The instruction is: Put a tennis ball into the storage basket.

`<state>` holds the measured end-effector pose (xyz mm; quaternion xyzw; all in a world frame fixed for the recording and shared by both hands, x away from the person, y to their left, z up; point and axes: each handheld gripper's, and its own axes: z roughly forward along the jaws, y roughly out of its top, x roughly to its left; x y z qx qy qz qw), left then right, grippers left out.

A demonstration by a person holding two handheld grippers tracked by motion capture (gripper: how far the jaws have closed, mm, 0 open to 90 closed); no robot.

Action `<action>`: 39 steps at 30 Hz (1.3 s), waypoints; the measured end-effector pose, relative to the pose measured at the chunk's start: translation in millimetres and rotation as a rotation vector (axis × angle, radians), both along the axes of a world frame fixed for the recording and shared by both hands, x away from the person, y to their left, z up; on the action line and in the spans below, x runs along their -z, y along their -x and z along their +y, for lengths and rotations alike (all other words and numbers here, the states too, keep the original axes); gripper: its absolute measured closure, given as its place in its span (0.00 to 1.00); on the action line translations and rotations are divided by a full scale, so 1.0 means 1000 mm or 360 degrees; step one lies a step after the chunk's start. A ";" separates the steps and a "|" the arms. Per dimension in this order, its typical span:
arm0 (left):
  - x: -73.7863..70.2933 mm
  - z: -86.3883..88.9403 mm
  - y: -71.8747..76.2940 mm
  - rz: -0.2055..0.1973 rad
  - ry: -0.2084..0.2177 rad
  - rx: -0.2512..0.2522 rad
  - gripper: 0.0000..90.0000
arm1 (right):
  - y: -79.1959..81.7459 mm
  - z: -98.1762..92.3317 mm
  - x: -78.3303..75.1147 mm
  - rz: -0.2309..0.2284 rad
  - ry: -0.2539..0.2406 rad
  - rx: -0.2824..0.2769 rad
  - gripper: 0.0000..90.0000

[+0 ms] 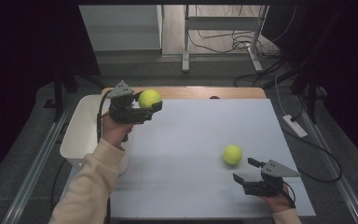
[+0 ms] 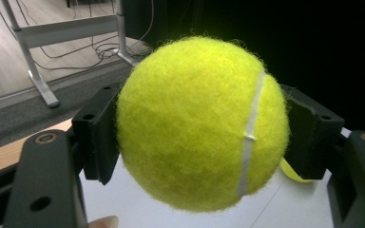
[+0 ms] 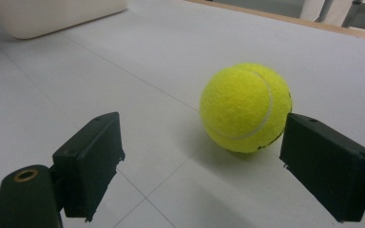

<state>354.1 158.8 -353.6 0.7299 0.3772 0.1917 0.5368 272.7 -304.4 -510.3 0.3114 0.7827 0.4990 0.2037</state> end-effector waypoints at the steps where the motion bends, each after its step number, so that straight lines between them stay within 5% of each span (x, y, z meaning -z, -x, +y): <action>1: 0.000 0.000 0.000 0.0000 0.0000 0.0000 0.29 | 0.000 0.000 0.000 0.0000 0.0000 0.0000 0.16; 39: -0.002 0.032 -0.001 0.0005 -0.0008 -0.0157 0.29 | 0.000 0.000 -0.001 -0.0005 -0.0017 0.0002 0.16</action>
